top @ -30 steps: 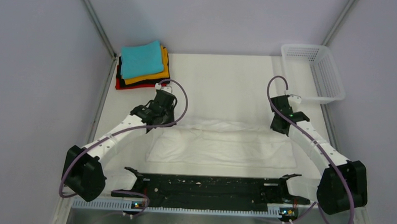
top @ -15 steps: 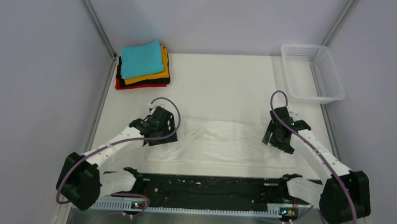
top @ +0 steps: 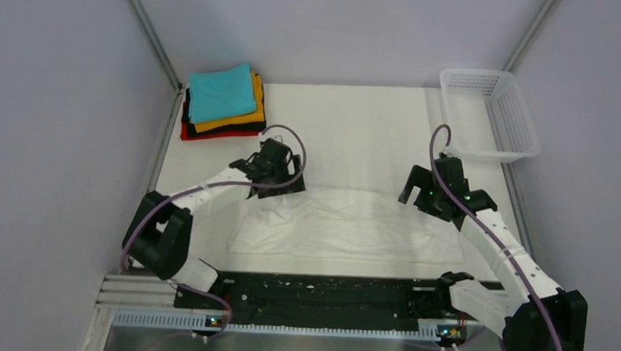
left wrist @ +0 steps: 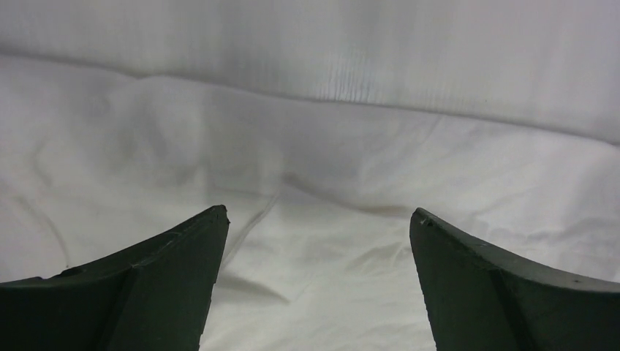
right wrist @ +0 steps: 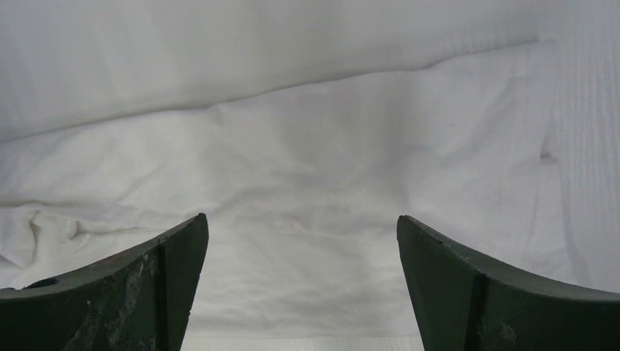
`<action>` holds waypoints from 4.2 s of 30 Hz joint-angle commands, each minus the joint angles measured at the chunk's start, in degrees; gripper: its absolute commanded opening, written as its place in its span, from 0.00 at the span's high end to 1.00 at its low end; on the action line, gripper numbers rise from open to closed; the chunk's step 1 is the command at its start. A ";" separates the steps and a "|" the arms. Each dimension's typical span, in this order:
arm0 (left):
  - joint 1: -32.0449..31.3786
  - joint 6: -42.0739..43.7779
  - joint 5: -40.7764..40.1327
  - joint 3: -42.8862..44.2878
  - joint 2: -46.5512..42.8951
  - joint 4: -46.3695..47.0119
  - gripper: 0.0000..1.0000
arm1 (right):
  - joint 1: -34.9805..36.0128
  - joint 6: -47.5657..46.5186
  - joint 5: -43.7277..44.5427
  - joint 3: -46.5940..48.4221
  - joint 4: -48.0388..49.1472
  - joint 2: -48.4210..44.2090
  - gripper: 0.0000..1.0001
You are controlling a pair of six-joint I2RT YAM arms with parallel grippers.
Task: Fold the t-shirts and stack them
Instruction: Fold the other side of the tshirt into a rectangle, then rotate the tshirt 90 degrees, then grab the bottom of the folded rectangular tshirt with both arms
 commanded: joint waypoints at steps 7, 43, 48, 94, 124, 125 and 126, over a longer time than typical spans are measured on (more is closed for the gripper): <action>-4.28 0.73 8.62 2.43 7.37 5.65 0.01 | -0.15 -2.03 -0.06 -1.56 2.07 -2.37 0.01; -9.26 -19.60 -5.41 -14.09 -18.50 8.31 0.01 | -1.55 -5.26 -6.90 -2.62 16.42 14.57 0.01; -2.25 -19.03 -0.95 -14.96 -7.90 15.91 0.01 | -1.56 -6.58 -10.68 -3.49 17.25 19.98 0.01; 9.47 -31.86 9.06 94.88 86.70 37.80 0.01 | 29.74 -6.86 -22.54 3.33 19.35 22.16 0.01; -1.51 -0.14 0.67 29.92 9.61 17.80 0.01 | 28.24 6.71 -5.87 -7.53 8.13 -2.70 0.03; -4.68 0.35 -4.45 23.79 4.57 15.78 0.01 | 28.24 7.34 -6.69 -8.34 8.15 -2.33 0.07; -7.70 -0.29 -9.02 18.78 0.61 13.63 0.01 | 28.25 7.61 -8.25 -8.83 8.36 -1.65 0.09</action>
